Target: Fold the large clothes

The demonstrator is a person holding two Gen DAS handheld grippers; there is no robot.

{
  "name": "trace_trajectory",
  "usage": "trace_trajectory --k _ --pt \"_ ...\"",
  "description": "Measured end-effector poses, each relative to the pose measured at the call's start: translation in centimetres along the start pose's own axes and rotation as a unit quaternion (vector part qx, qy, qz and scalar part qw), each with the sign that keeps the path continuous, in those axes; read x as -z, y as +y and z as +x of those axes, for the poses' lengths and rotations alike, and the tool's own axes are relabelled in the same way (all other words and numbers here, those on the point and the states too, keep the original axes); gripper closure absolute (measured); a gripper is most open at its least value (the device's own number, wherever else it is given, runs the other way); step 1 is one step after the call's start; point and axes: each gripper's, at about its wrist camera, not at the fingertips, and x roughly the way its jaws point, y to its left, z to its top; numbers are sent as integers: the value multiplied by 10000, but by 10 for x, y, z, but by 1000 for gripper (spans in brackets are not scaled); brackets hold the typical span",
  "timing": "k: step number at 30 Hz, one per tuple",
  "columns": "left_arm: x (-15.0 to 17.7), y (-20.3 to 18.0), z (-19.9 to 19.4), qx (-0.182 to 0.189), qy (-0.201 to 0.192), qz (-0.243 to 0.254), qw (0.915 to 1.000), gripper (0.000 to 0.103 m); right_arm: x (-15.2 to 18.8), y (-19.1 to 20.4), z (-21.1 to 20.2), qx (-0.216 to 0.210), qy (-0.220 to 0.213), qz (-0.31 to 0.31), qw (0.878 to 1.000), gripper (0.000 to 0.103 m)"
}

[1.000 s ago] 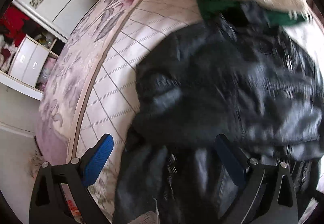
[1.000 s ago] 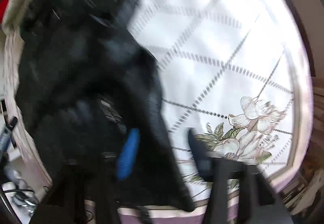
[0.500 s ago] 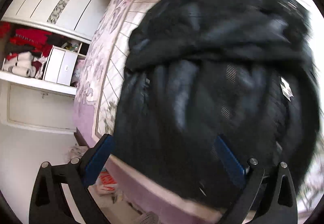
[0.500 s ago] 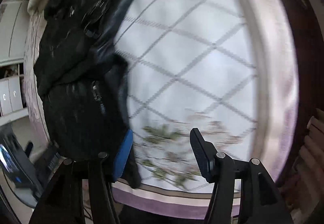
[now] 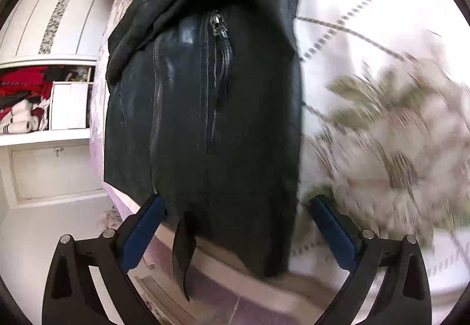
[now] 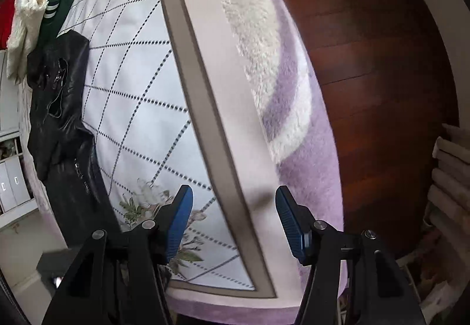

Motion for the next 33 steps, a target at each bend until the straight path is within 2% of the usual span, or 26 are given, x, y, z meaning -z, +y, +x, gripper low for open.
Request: trace_trajectory --k 3,4,5,6,7,8,9,12,14,16,17,18,20,23,24,25,26,27,29,30,33 --pt "-17 13 4 18 -95 -196 9998 1 -9 2 3 -106 34 -41 9999 42" --pt "-23 18 6 26 -140 -220 9997 9 -11 4 5 -184 33 -42 9998 42" --pt "-28 25 8 34 -219 -248 9994 38 -13 6 7 -237 30 -45 9997 42" --pt "-30 29 8 126 -238 -275 9993 57 -14 10 10 -293 32 -62 9995 42" --pt "-35 38 12 405 -197 -349 9984 86 -16 14 12 -343 28 -71 9994 42" --pt "-36 43 10 454 -176 -410 9980 87 -19 20 13 -441 19 -116 9990 42" --pt "-40 46 5 446 -206 -451 9978 93 -21 25 15 -545 10 -149 9984 42" --pt "-42 82 -3 657 -290 -815 9941 95 -30 44 16 -913 -39 -313 9953 42" --pt "-42 109 -14 819 -376 -1065 9902 96 -38 60 17 -1337 -34 -388 9903 41" --pt "-44 137 -25 920 -540 -1219 9868 97 -46 77 20 -1750 28 -398 9838 27" --pt "-45 144 -31 909 -606 -1231 9864 98 -52 90 20 -2150 5 -385 9759 22" --pt "-47 153 -34 944 -660 -1257 9853 98 -55 98 21 -2359 -17 -366 9711 17" --pt "-50 168 -36 1058 -702 -1288 9835 100 -68 120 22 -2983 -16 -269 9541 16" --pt "-53 175 -31 1262 -661 -1290 9814 99 -90 156 45 -3379 169 -15 9410 15" --pt "-54 176 -26 1315 -657 -1262 9811 99 -97 165 55 -3364 226 62 9414 15" --pt "-54 177 -23 1413 -638 -1246 9800 99 -103 175 65 -3340 302 163 9420 17" --pt "-54 176 -23 1495 -629 -1242 9789 99 -106 183 71 -3403 295 281 9394 25" --pt "-53 177 -22 1580 -625 -1239 9776 99 -109 191 74 -3468 214 378 9369 65" --pt "-49 182 -22 1817 -633 -1233 9736 99 -110 212 66 -3143 21 327 9488 73" --pt "-47 186 -22 1907 -645 -1243 9716 99 -109 219 60 -3085 -81 296 9507 76" --pt "-39 210 -12 2347 -566 -1319 9614 99 -95 253 24 -2749 -404 -101 9606 80"
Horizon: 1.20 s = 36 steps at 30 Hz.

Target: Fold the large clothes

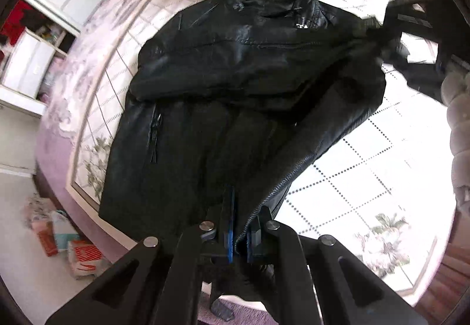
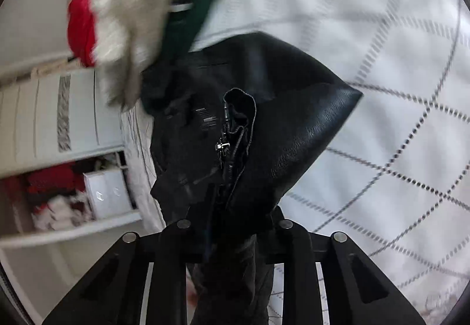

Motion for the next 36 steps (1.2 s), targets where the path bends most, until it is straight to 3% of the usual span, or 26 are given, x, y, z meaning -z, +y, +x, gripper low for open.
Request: trace_trajectory --k 7,10,14,19,21,24,27,28,29,30,31,36 --pt "-6 86 -5 591 75 -461 9972 99 35 147 18 764 -124 -1155 9903 81" --pt "-11 135 -2 611 12 -811 9948 99 49 215 64 920 11 -1624 9824 82" --pt "-16 191 22 571 35 -1261 9904 99 72 276 138 1199 318 -2077 9703 83" --pt "-15 237 76 520 194 -1547 9864 98 96 304 219 1776 626 -2438 9514 83" --pt "-13 247 93 545 254 -1568 9858 93 96 306 247 1969 752 -2562 9434 83" --pt "-9 264 116 930 401 -1736 9796 90 93 302 278 2092 1030 -2509 9395 75" --pt "-7 277 116 1192 430 -2001 9715 72 87 296 288 1798 1234 -2185 9511 51" --pt "-8 282 112 1247 400 -2074 9695 54 87 295 284 1675 1261 -2109 9548 48" --pt "-8 286 108 1247 374 -2124 9685 22 87 295 278 1582 1283 -2061 9571 45" --pt "-8 291 103 1270 342 -2196 9667 8 89 294 269 1550 1295 -2033 9581 40" --pt "-8 298 96 1348 251 -2320 9630 2 91 292 258 1532 1259 -2008 9593 38" --pt "-7 310 89 1279 224 -2647 9556 2 97 263 192 1648 850 -1757 9668 38"
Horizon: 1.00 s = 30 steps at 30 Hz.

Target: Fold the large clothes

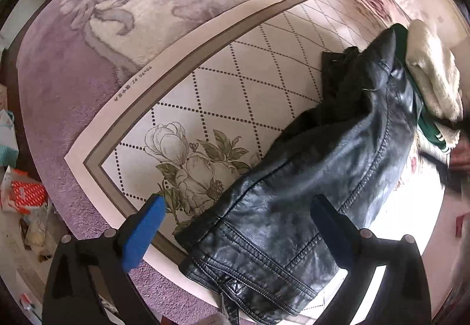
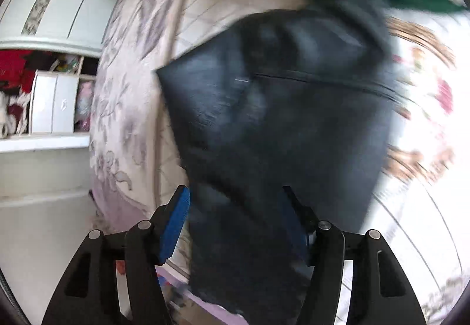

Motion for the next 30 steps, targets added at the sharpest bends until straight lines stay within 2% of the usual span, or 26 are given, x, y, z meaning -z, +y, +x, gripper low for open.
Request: trace_trajectory --k 3,5,7,10,13,15,18,19,21,23,25,26,28,30 --pt "5 4 31 -389 201 25 9990 2 24 -42 -12 260 -46 338 9991 38" --pt "11 4 62 -764 412 83 9962 2 39 -68 2 348 115 492 9981 38" --pt "15 12 87 -726 649 -98 9952 0 48 -89 28 497 286 603 9965 38" --pt "13 9 76 -869 601 -164 9943 0 48 -112 77 594 788 551 9936 36" --pt "7 -8 45 -833 389 -90 9957 1 38 -103 70 502 974 252 9937 36" --pt "-2 -30 21 -345 256 -198 9989 1 31 -101 50 388 770 92 9962 36" --pt "-23 -72 14 83 61 -191 9998 1 1 -119 16 -124 12 409 9991 34" --pt "-34 -89 22 42 -45 -172 9998 1 -12 -127 11 -230 -227 533 9981 31" --pt "-49 -106 44 -273 -194 -120 9994 1 -44 -142 13 -303 -615 723 9950 30" --pt "-66 -109 72 -389 -57 -167 9991 0 -76 -151 27 -422 -760 803 9930 30" --pt "-73 -98 91 -118 158 -433 9989 0 -102 -148 43 -720 -755 588 9928 30" --pt "-74 -95 92 -17 169 -493 9986 0 -112 -140 51 -728 -738 294 9942 31" --pt "-74 -93 88 35 44 -418 9991 0 -110 -133 52 -589 -874 141 9943 68" --pt "-72 -96 85 45 61 -285 9996 0 -101 -135 47 -644 -943 213 9932 82"
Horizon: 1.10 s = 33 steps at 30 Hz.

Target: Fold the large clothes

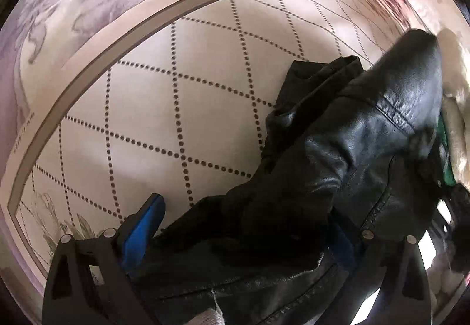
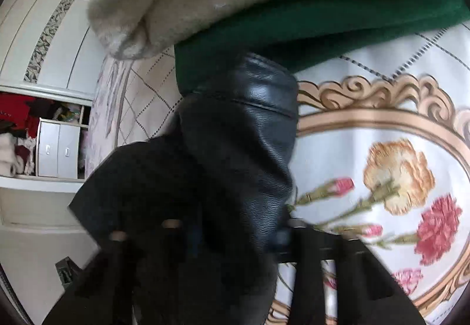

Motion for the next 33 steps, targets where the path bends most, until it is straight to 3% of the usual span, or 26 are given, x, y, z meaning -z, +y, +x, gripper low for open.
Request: trace_trajectory --k 4,6,8,9,13,16,19,21,25,27,31,33 --pt "9 -25 -16 -12 153 714 9973 0 58 -30 -68 382 -489 880 9942 83" --pt "28 -40 -32 17 184 1272 9917 0 99 -49 -92 599 -342 1345 9885 80" --pt "49 -46 -48 41 216 1578 9872 0 147 -79 -108 1116 291 1678 9791 69" --pt "60 -46 -56 31 228 1642 9862 0 159 -87 -111 1277 482 1772 9747 60" --pt "84 -43 -87 -62 174 1481 9888 0 205 -93 -134 1808 1072 1592 9646 53" --pt "79 -34 -94 29 81 1140 9934 0 216 -76 -161 2134 979 1141 9653 53" --pt "79 -31 -100 -195 -72 1147 9932 0 214 -41 -180 2190 558 609 9722 53" --pt "66 -43 -60 -411 -88 1178 9922 0 195 -13 -171 1996 377 136 9791 53" --pt "51 -41 -30 -455 3 1140 9924 0 149 47 -120 1611 294 -670 9842 54" --pt "47 -44 -22 -491 -61 1167 9919 0 122 76 -83 1728 302 -1081 9785 54" --pt "39 -43 -10 -476 -81 1115 9926 0 92 69 -18 2100 770 -1100 9684 61" --pt "35 -40 -8 -408 -53 1059 9935 0 84 63 1 2080 881 -875 9702 61"
